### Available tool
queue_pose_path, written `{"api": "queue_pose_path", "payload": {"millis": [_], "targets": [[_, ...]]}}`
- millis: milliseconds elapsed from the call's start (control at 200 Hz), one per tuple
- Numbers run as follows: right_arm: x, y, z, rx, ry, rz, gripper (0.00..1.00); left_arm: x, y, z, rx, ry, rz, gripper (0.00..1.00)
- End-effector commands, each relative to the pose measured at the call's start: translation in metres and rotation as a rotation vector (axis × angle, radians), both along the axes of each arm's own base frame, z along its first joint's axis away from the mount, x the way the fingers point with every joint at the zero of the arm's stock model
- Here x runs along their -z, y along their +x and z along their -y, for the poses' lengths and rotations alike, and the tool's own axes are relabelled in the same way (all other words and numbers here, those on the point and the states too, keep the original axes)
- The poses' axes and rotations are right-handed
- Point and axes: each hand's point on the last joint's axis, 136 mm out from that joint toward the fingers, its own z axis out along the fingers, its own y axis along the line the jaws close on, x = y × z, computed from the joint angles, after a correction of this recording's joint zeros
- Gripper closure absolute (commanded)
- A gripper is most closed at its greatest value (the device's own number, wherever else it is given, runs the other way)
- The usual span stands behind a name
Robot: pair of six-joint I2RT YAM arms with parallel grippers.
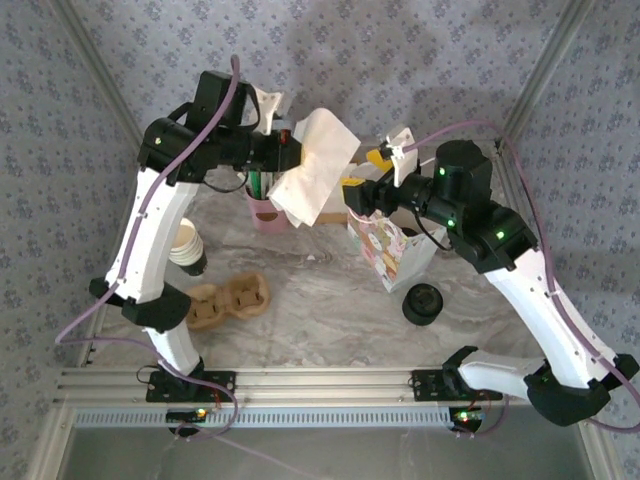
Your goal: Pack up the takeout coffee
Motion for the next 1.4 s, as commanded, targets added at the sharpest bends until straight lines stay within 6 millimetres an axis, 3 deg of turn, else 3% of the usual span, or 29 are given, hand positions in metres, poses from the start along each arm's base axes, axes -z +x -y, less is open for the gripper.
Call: {"api": "queue_pose_path", "payload": {"millis": [0, 400, 829, 1074, 1269, 1289, 1394], "targets": [[-0.001, 0.004, -0.008, -0.013, -0.044, 0.092, 0.2, -0.014, -0.022, 0.005, 0.099, -0.074, 0.008, 1.0], [0.033, -0.004, -0.044, -0.172, -0.099, 0.065, 0.19, -0.031, -0.052, 0.026, 0.26, -0.248, -0.037, 1.0], [0.036, -0.011, -0.058, -0.251, -0.022, 0.089, 0.19, -0.054, -0.085, 0.05, 0.419, -0.403, -0.034, 1.0], [0.02, -0.021, -0.052, -0.258, 0.053, 0.159, 0.2, -0.054, -0.086, 0.051, 0.415, -0.422, -0.038, 1.0], [0.008, -0.021, -0.038, -0.159, 0.054, 0.305, 0.15, -0.049, -0.084, 0.052, 0.407, -0.425, -0.065, 1.0], [0.02, -0.02, -0.038, -0.155, 0.037, 0.302, 0.15, -0.048, -0.083, 0.052, 0.406, -0.424, -0.071, 1.0], [0.019, -0.025, -0.034, -0.137, 0.031, 0.372, 0.1, -0.043, -0.083, 0.054, 0.409, -0.413, -0.104, 1.0]]}}
